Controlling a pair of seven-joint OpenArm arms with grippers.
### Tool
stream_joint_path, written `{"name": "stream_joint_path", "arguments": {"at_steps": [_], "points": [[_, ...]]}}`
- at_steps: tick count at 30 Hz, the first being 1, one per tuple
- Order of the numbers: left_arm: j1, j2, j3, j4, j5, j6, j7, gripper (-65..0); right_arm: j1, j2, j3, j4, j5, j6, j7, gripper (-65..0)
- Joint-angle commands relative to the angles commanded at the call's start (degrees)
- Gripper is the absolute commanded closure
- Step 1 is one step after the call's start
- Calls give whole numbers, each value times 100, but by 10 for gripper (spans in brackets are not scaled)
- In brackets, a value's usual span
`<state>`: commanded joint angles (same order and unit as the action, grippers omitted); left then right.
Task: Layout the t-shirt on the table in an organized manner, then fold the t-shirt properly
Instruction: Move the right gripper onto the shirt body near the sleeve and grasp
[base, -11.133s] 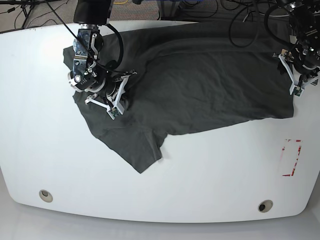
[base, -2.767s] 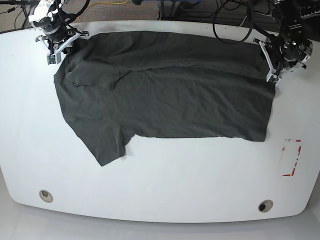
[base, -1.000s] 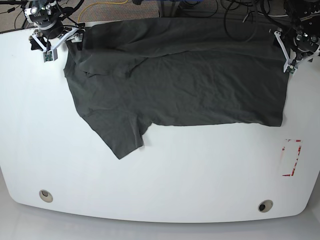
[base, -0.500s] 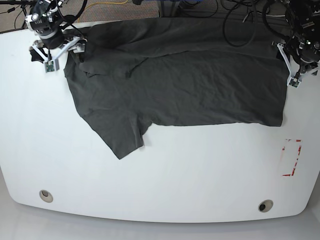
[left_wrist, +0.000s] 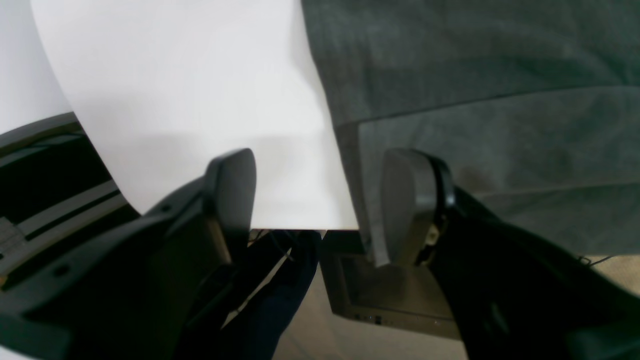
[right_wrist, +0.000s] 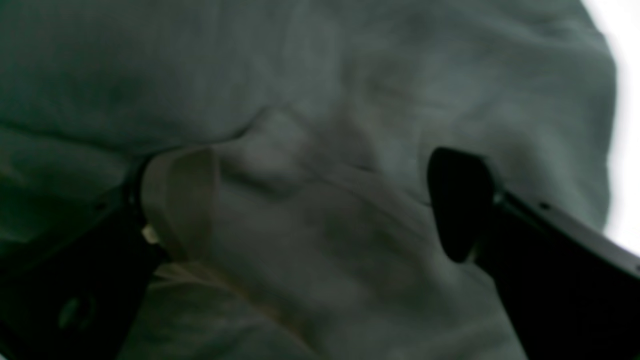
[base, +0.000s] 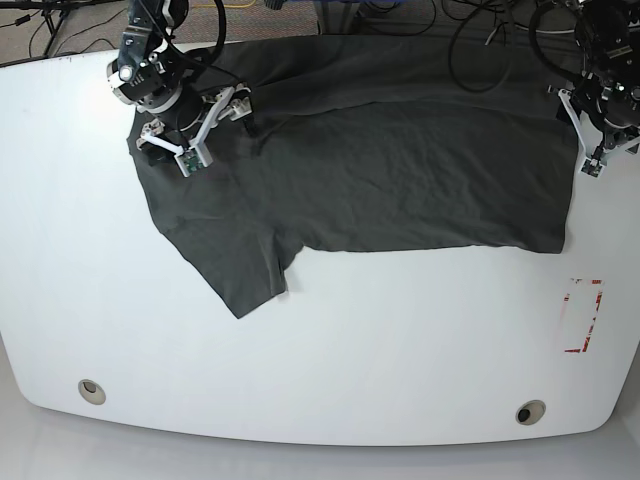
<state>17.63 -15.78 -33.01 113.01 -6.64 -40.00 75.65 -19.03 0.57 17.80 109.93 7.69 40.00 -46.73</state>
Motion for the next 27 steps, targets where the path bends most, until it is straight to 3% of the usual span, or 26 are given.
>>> {"name": "stream_joint_path", "arguments": {"at_steps": [9,17,22,27], "points": [[0,0,0,0,0,0,0,-374,202,9,-9,-492,0,0,9,-441],[0,0,0,0,0,0,0,-374,202,9,-18,-536,0,0,9,-358],[0,0,0,0,0,0,0,-374,202,9,-18,-536,9,0,9,-227],[0,0,0,0,0,0,0,-374,193,9,-18,-527,9,0,9,-32]]}}
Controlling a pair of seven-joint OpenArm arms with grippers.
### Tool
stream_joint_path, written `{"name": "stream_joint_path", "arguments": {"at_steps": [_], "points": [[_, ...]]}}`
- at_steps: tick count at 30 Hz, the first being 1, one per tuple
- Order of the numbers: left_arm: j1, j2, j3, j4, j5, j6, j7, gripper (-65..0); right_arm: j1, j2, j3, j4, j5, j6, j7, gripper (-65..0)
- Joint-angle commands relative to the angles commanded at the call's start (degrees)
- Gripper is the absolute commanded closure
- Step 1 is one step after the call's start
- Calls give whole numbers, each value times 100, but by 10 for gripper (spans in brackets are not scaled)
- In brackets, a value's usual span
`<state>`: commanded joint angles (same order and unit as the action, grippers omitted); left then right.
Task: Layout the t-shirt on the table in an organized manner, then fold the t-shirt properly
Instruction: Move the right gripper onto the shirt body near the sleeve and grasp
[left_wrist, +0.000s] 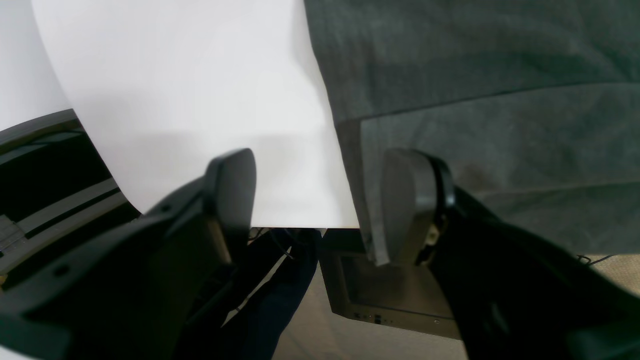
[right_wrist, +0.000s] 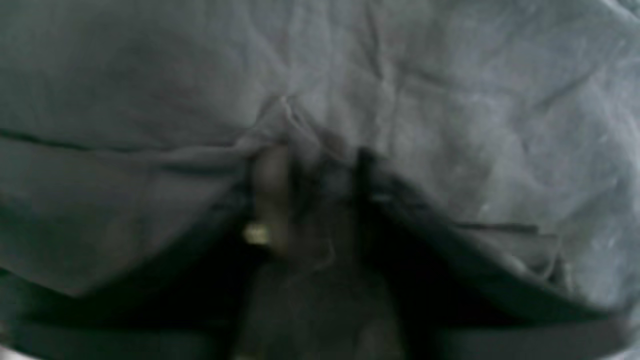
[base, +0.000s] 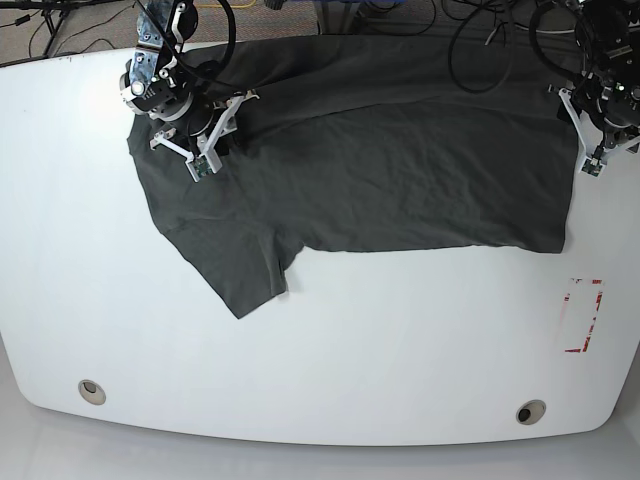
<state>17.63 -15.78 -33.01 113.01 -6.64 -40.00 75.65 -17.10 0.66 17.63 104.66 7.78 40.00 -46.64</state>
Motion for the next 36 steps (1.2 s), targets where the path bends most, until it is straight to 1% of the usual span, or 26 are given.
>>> {"name": "stream_joint_path", "arguments": {"at_steps": [1,2,6,13,23,29,33,36], "points": [[0,0,0,0,0,0,0,-374,0,0,0,9,0,0,0,-3],[0,0,0,0,0,0,0,-374,-9,0,0,18,0,0,0,0],[0,0,0,0,0,0,0,-374,-26,0,0,149,9,0,0,0],[0,0,0,-9,0,0,0,-374,-53,-35,-18,721,18,0,-44,0],[9,0,0,-9,0,0,0,-374,167,-9,-651,782,9,0,-44,0],[26,0,0,-9,0,0,0,-374,378,-9,-844,774,0,0,-44,-2],[44,0,0,-9,0,0,0,-374,475,-18,-870,765,0,0,-44,-2],[44,0,0,-9,0,0,0,-374,571,-18,-870,756,0,0,-44,-17]]}}
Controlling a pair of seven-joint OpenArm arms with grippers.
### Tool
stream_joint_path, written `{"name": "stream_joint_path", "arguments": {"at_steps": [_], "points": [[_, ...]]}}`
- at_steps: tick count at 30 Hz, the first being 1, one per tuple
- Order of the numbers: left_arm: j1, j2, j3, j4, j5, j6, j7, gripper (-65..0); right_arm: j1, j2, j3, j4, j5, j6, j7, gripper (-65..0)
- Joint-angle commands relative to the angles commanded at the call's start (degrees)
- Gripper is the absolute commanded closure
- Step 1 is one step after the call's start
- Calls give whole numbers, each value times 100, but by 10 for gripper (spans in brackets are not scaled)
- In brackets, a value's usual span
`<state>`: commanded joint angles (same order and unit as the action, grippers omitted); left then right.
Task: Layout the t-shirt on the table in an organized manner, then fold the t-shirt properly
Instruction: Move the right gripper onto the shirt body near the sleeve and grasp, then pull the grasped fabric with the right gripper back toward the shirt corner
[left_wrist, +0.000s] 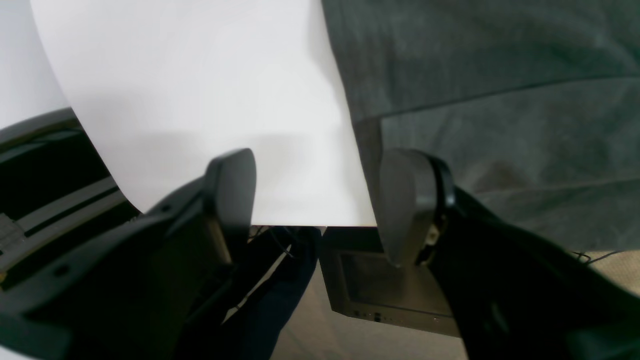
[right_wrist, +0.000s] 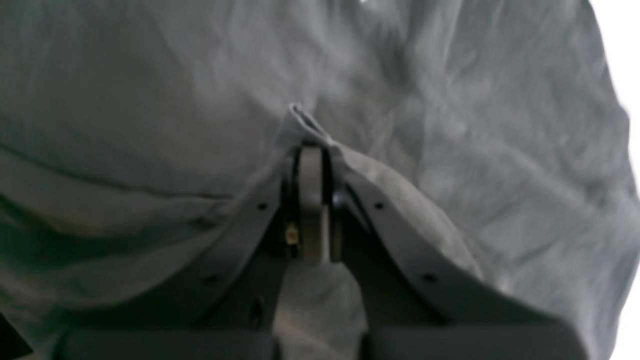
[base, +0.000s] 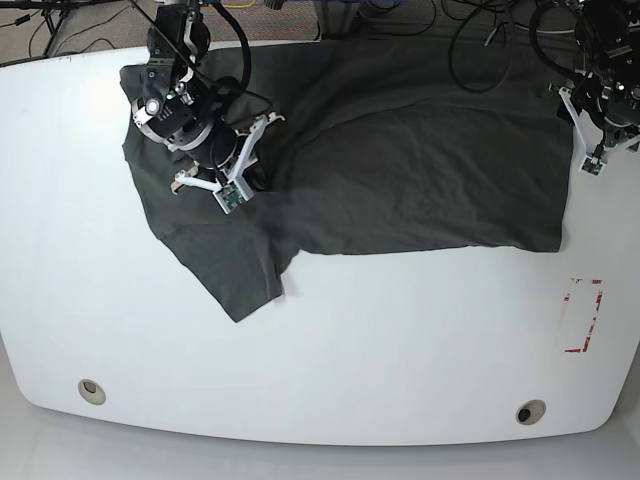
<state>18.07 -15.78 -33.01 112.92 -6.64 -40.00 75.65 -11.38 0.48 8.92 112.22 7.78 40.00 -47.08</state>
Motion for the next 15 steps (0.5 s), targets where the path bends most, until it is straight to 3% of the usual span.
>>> {"name": "stream_joint_path", "arguments": {"at_steps": [3,10,12,15], "points": [[0,0,-9,0,0,0,0,-374,70,0,0,-105,-9,0,0,-101],[0,0,-9,0,0,0,0,-374,97,70,62,-79,-18,0,0,-526],[0,0,-9,0,0,0,0,-374,-9,193,158,18,-9,0,-26,-587],[9,9,-18,9,0,0,9,-374,-211,255,343,167,9,0,-88,-591]]}}
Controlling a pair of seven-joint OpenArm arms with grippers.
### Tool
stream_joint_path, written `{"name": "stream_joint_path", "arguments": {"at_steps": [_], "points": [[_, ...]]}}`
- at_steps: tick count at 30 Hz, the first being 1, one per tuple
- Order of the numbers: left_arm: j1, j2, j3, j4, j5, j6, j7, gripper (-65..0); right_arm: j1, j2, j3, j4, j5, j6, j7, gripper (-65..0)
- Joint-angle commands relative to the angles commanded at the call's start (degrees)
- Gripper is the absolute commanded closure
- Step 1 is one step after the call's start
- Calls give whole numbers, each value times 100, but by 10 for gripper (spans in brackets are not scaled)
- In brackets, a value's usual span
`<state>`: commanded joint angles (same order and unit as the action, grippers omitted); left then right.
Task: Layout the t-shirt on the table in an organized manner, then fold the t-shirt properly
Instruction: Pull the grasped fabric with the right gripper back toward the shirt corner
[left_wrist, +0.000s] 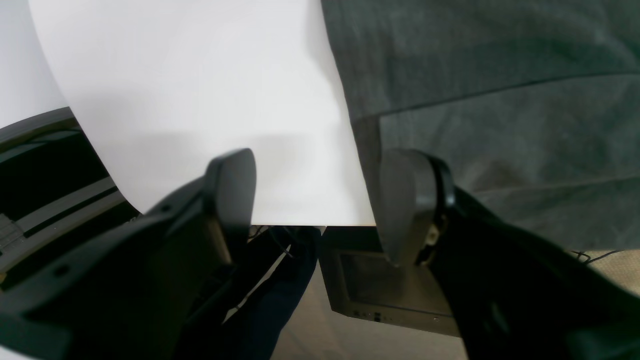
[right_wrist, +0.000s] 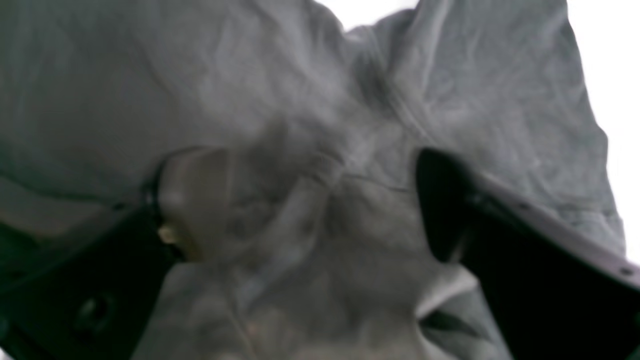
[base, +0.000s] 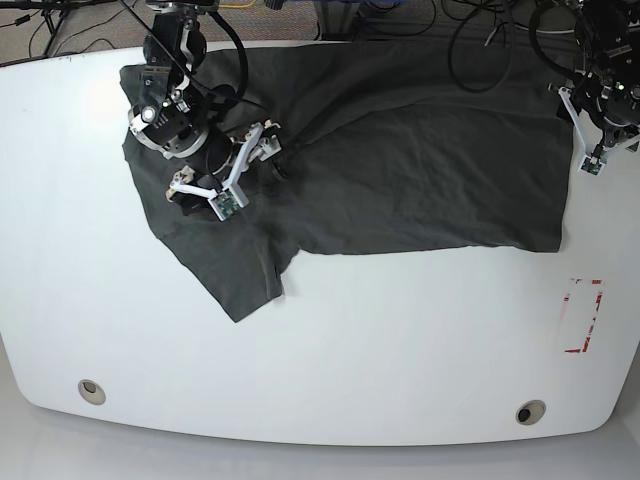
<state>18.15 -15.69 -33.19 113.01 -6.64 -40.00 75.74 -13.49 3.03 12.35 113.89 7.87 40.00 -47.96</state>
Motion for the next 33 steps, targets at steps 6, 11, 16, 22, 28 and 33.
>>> {"name": "stream_joint_path", "arguments": {"at_steps": [6,11,16,22,28,33], "points": [[255,114,-97,0,-9,0,0,-374,-422,0,615,167,0,0,0,-510],[448,369,-158,9,-9,0,-9,-374,-818,-9,1222,176,9,0,26,-431],[607,536,-158,9,0,0,-97,-372,-1064,-18,1670,158,18,0,44,-333],[835,607,-158,-18,53,0,-598,-372,-1143,-26,1705,149,18,0,44,-239],[949,589,-149,-18,18,0,-659,-372,-923,-229,1459,149,18,0,18,-203],[941,448,-158,-18,9,0,-659,-372,-738,-343,1160,-70,9,0,9,-203]]}}
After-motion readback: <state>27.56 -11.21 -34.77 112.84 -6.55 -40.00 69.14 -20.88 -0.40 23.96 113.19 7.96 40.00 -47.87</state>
